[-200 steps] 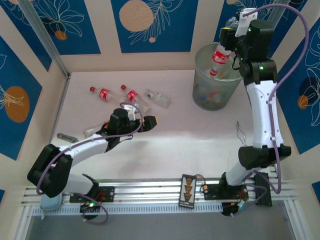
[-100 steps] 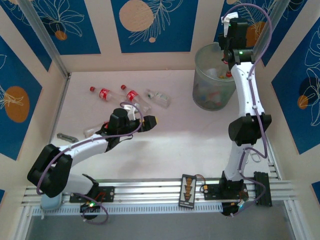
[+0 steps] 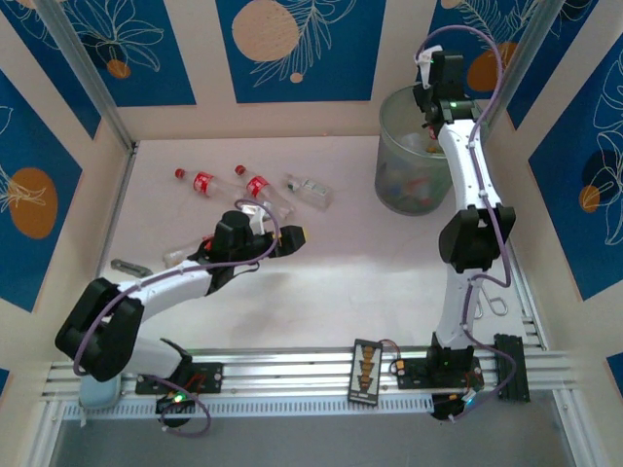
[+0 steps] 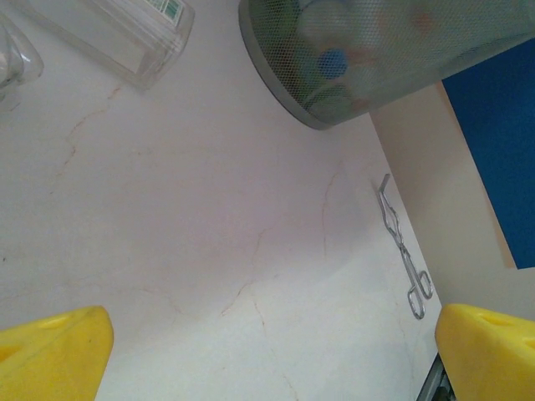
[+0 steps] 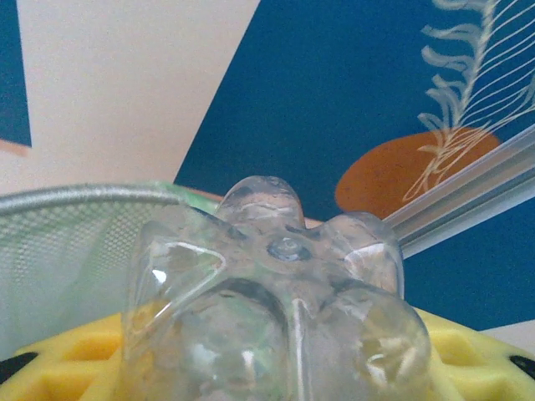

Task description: Put the plastic bottles in the bin

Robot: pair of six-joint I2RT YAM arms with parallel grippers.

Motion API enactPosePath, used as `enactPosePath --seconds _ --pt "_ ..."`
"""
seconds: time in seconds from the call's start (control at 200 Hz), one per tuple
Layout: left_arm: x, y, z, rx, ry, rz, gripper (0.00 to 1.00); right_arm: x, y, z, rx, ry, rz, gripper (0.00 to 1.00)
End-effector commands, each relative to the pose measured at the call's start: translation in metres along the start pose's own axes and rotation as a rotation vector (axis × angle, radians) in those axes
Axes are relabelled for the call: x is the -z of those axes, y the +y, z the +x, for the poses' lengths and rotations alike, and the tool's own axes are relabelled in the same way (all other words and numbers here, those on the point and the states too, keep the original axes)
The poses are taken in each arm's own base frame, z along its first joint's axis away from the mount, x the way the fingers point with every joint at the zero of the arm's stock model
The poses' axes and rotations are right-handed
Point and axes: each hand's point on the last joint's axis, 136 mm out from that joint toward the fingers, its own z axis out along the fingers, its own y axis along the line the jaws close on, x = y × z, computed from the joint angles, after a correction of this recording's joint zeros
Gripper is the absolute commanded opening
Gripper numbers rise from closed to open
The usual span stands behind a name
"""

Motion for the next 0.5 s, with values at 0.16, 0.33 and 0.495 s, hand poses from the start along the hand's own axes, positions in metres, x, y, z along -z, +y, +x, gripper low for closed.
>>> enactPosePath --seconds 0.16,0.33,0.495 --pt "-0.001 0.003 -0.004 0.0 -0.001 -0.014 0.98 -0.034 0.021 0.043 -0.068 0.092 -0.075 0.02" --pt "-0.002 0.006 -0.003 -0.006 0.004 -0.022 0.98 -0.041 0.034 0.065 -0.113 0.122 -0.108 0.11" --pt "-0.005 0.009 -0.001 -0.003 0.015 -0.023 0.98 -0.044 0.039 0.076 -0.148 0.145 -0.123 0.4"
